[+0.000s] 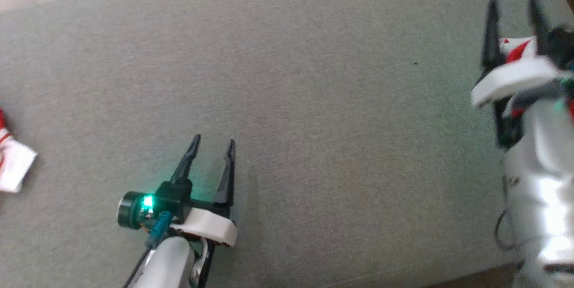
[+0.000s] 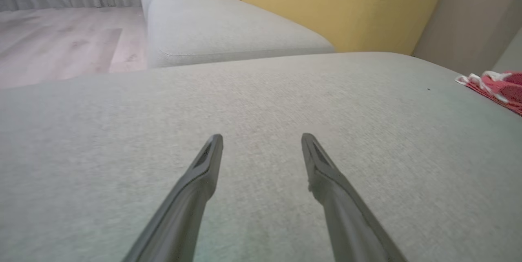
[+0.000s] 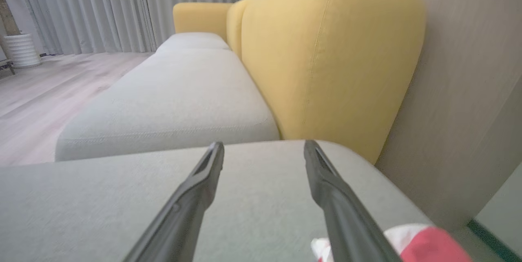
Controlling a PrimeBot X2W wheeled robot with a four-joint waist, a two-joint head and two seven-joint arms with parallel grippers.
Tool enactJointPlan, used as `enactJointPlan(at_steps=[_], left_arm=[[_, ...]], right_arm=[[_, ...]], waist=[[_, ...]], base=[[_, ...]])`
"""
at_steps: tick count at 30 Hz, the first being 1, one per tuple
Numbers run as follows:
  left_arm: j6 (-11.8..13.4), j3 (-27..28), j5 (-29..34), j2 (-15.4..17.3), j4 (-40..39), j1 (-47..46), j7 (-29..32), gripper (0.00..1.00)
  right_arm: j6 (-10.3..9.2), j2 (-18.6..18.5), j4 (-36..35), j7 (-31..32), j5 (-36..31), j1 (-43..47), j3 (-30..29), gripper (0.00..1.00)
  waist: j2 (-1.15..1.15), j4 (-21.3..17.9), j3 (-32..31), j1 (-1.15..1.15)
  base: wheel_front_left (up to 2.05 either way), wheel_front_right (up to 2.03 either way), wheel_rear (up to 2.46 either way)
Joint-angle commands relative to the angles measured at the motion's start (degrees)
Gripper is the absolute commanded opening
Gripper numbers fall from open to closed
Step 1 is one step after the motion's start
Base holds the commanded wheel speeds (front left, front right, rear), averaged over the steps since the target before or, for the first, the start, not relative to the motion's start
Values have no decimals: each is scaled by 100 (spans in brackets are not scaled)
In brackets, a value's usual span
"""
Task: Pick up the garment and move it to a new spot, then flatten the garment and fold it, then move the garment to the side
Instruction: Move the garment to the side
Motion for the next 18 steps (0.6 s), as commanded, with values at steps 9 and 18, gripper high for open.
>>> enactJointPlan(at_steps=[9, 18], left_arm=[[174, 587, -112, 19, -192, 91, -30, 100], [249, 791, -134, 19, -38, 415, -30, 100]], right_arm=[[-4, 414, -773, -62, 686, 1344, 822, 100], [-4, 456, -906, -62, 1260, 2285, 1103, 100]], waist=[[0, 650, -488, 0], [0, 962, -951, 0]], base=[[0, 0, 0], [0, 0, 0]])
